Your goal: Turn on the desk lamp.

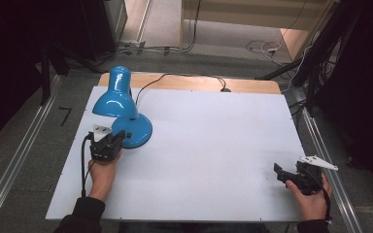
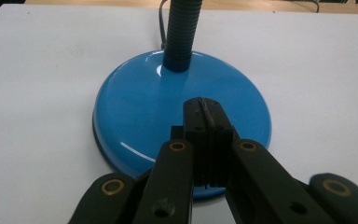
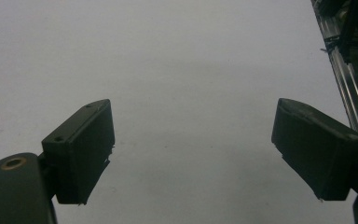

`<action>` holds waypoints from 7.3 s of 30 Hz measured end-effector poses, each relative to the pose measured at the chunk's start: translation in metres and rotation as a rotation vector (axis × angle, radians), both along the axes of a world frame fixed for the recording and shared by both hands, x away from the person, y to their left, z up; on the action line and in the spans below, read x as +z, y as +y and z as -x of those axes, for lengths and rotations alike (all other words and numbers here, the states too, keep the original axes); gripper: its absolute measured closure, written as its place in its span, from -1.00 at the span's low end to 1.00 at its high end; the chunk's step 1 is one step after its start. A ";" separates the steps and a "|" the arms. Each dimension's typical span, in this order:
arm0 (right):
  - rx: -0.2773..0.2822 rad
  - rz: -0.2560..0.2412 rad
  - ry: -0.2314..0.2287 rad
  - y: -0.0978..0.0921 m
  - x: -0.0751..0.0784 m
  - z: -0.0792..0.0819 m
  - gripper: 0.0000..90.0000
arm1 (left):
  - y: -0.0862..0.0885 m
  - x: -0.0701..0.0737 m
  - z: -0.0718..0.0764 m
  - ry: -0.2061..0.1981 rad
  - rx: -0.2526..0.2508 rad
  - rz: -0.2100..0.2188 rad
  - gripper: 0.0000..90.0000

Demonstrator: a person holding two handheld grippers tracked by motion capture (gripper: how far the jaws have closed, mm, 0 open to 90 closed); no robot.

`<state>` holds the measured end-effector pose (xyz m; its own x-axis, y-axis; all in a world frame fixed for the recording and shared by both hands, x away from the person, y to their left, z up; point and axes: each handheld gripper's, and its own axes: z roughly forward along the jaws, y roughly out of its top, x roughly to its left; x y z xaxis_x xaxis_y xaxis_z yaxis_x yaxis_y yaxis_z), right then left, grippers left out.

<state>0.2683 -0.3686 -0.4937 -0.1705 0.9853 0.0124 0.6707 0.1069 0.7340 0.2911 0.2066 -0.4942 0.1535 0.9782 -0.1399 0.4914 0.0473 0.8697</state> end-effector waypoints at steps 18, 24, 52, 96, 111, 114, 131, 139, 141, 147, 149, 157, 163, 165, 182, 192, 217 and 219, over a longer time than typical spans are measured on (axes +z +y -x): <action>-0.003 -0.004 -0.002 -0.001 0.000 0.000 -0.74 | -0.008 -0.004 -0.010 0.018 0.000 -0.008 1.00; -0.001 -0.005 -0.003 -0.001 0.000 0.000 -0.74 | -0.009 -0.005 -0.011 0.024 -0.002 -0.013 1.00; 0.000 -0.008 -0.004 -0.001 0.001 0.001 -0.74 | -0.009 -0.009 -0.013 0.039 0.000 -0.024 1.00; -0.005 -0.018 -0.007 -0.003 0.002 0.001 -0.73 | -0.007 -0.010 -0.012 0.033 0.017 -0.021 1.00; -0.006 -0.021 -0.007 -0.004 0.002 0.002 -0.73 | -0.009 -0.012 -0.011 0.031 0.014 -0.055 1.00; -0.007 -0.020 -0.008 -0.004 0.002 0.002 -0.73 | -0.010 -0.012 -0.010 0.041 0.010 -0.057 1.00; -0.008 -0.021 -0.011 -0.006 0.002 0.002 -0.73 | -0.012 -0.007 -0.006 0.004 0.002 -0.026 1.00; -0.014 -0.028 -0.011 -0.008 0.003 0.003 -0.73 | -0.009 -0.005 -0.003 0.016 -0.010 -0.010 0.78; -0.011 -0.026 -0.013 -0.008 0.003 0.003 -0.73 | -0.009 -0.004 -0.001 0.013 -0.014 -0.006 0.72; -0.010 -0.027 -0.011 -0.009 0.003 0.004 -0.73 | -0.008 -0.001 0.002 0.029 -0.012 -0.003 0.39; -0.011 -0.028 -0.010 -0.009 0.003 0.004 -0.73 | -0.007 -0.001 0.004 0.041 -0.017 -0.005 0.29; -0.015 -0.040 -0.011 -0.009 0.003 0.003 -0.73 | -0.002 0.002 0.014 0.040 0.003 0.004 -0.05; -0.010 -0.043 -0.012 -0.009 0.003 0.003 -0.73 | 0.002 0.006 0.022 0.026 0.033 -0.007 -0.20; -0.011 -0.045 -0.013 -0.009 0.003 0.003 -0.73 | 0.003 0.006 0.025 0.024 0.033 -0.007 -0.22; -0.011 -0.032 -0.009 -0.006 0.004 0.003 -0.73 | 0.015 0.009 0.047 0.018 0.042 -0.020 -0.37; -0.012 -0.039 -0.003 -0.006 0.003 0.003 -0.73 | 0.024 0.006 0.052 0.034 0.059 -0.009 -0.39; -0.010 -0.044 -0.008 -0.011 0.004 0.004 -0.73 | 0.022 0.008 0.067 0.032 0.052 -0.028 -0.42; -0.012 -0.045 -0.009 -0.011 0.004 0.004 -0.73 | 0.023 0.008 0.068 0.032 0.052 -0.029 -0.42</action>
<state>0.2643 -0.3799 -0.4897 -0.1586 0.9858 0.0553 0.6647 0.0652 0.7443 0.2230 0.2291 -0.4864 0.0985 0.9885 -0.1150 0.5169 0.0479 0.8547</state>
